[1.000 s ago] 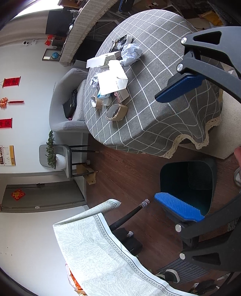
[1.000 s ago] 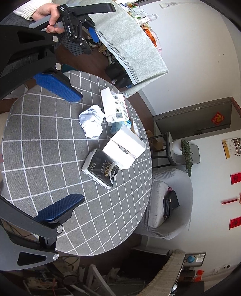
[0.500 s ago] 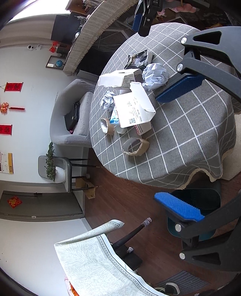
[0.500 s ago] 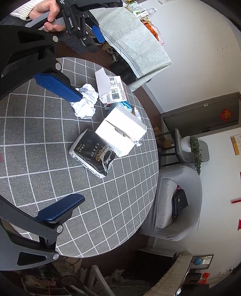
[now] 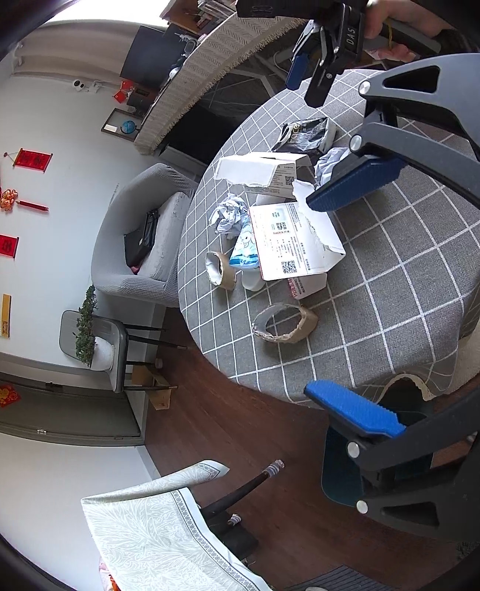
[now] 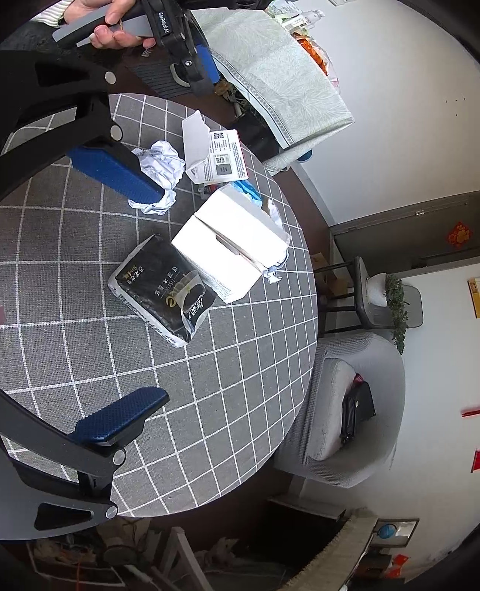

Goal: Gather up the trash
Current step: 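Close the left tool on the crumpled white paper while the right tool approaches the black coffee bag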

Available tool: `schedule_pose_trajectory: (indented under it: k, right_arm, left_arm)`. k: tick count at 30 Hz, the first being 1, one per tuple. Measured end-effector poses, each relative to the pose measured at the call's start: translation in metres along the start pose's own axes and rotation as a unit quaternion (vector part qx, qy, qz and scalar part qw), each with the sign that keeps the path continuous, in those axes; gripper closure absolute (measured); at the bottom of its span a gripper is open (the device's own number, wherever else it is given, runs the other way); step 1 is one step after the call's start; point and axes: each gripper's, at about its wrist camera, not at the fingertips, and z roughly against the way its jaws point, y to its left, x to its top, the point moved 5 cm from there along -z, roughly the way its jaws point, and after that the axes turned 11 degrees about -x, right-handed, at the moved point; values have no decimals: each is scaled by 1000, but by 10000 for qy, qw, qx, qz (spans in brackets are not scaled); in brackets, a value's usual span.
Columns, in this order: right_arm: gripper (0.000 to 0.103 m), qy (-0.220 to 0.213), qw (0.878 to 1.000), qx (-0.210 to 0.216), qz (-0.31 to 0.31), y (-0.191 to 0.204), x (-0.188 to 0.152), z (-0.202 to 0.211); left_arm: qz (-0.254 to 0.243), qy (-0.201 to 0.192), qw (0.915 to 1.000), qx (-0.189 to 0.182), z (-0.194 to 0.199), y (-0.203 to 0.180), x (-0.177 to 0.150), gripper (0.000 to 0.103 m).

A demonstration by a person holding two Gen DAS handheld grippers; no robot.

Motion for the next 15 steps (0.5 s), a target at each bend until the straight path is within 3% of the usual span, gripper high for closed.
schedule_pose_trajectory:
  k: [7, 15]
  right_arm:
    - [3, -140, 9994, -293, 129, -9, 4, 13]
    - [3, -38, 9998, -193, -89, -15, 1, 2]
  left_arm:
    - [173, 164, 9992, -319, -11, -4, 1, 14]
    - [11, 427, 9976, -554, -31, -18, -2, 15]
